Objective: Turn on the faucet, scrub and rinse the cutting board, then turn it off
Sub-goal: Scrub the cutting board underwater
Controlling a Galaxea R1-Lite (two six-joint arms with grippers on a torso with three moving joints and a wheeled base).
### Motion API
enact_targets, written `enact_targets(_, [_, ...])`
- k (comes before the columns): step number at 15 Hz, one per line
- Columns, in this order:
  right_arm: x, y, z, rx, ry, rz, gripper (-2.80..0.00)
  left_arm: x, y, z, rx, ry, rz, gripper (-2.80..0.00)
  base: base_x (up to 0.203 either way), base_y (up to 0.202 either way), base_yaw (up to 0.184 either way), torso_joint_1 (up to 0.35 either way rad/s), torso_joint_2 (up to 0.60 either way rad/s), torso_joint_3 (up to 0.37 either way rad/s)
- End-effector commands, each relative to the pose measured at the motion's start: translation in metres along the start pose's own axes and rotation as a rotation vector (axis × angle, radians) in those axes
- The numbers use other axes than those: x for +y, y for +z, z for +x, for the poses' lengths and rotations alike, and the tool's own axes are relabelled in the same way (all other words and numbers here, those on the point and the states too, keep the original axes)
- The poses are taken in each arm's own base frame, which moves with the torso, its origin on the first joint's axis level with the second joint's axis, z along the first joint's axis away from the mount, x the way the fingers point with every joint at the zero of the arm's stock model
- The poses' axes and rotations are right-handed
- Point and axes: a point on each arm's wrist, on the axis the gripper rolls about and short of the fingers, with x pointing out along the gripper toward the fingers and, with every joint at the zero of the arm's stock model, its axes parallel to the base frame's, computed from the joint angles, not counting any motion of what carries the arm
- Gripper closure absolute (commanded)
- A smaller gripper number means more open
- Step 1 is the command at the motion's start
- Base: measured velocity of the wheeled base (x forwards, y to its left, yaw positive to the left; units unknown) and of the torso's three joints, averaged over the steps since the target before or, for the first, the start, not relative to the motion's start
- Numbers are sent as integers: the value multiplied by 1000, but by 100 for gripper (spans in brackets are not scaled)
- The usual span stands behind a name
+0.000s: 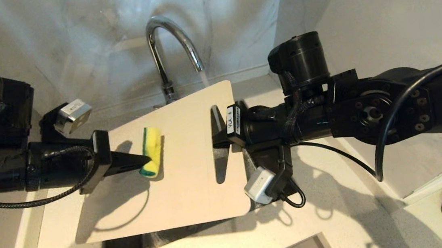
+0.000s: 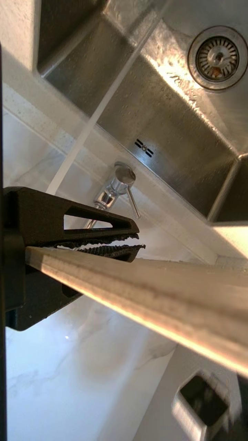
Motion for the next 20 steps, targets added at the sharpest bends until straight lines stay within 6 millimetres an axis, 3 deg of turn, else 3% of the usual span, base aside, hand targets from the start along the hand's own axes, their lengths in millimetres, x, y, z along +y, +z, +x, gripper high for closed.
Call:
enact_targets(1, [2,-1,5,-8,1,-10,0,-31,-18,-1,41,-80,21,0,0,0,0,0,0,0])
enact_targets(6, [-2,-6,4,9,-13,-4,0,-47,-52,7,123,-81,51,0,0,0,0,0,0,0])
enact_targets(11, [-6,-7,1,0,-44,-7,0,-33,-68,14,150,-58,53,0,0,0,0,0,0,0])
enact_targets(20, [-11,-6,-7,10,-52,-6,0,12,-53,11,51,60,-13,0,0,0,0,0,0,0])
